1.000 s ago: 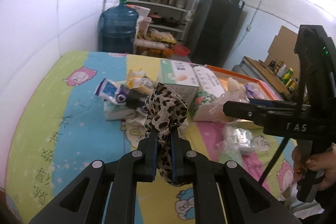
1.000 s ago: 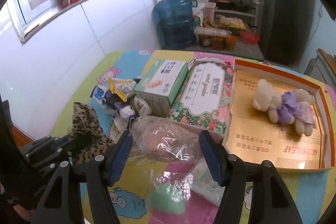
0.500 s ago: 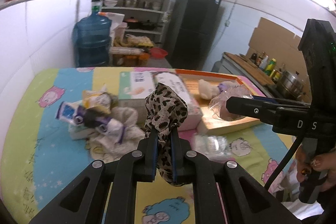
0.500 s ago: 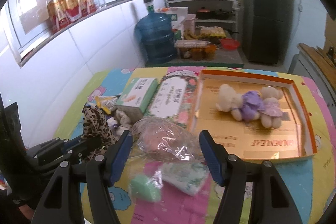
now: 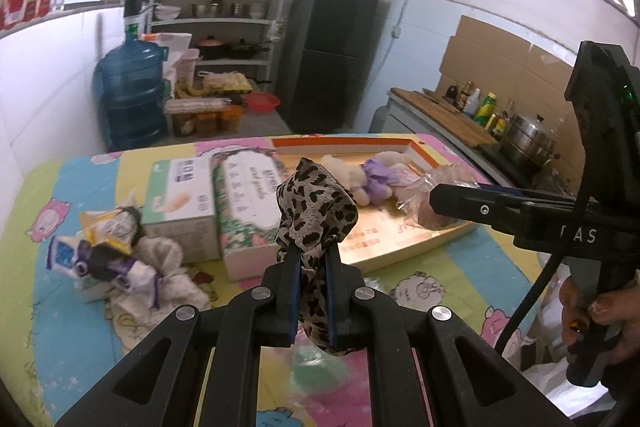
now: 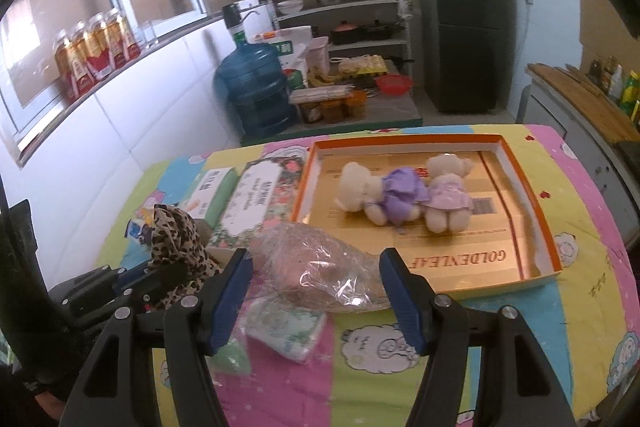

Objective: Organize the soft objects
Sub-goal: 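Lift the leopard-print plush with the left tool and carry it over the box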

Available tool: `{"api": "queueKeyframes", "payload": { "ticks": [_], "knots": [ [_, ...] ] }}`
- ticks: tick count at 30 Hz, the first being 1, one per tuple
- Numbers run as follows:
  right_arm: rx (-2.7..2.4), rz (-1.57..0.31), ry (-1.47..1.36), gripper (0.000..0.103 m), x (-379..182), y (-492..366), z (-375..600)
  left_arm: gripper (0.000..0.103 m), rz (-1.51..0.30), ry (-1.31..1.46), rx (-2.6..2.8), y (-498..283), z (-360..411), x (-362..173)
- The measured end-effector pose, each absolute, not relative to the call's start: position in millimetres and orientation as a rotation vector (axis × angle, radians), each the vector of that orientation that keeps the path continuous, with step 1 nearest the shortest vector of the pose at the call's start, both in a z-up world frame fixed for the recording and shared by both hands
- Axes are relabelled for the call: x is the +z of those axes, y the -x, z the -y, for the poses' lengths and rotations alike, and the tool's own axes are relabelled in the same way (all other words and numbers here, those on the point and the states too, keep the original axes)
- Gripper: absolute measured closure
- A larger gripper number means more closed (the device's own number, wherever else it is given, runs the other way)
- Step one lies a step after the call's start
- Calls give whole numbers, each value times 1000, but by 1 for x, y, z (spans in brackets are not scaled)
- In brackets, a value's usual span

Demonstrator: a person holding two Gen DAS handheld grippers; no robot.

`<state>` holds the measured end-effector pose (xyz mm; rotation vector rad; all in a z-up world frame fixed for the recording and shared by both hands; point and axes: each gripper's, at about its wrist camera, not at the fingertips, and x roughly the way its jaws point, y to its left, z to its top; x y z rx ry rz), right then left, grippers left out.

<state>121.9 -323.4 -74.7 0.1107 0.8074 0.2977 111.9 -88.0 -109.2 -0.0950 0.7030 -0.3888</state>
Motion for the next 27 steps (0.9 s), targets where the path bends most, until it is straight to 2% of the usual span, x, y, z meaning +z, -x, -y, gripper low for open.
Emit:
{"api": "queueKeyframes", "payload": {
  "ticks": [27],
  "knots": [
    [243, -833, -194, 37, -95, -153, 414, 93, -732, 82, -449, -161, 182, -111]
  ]
}}
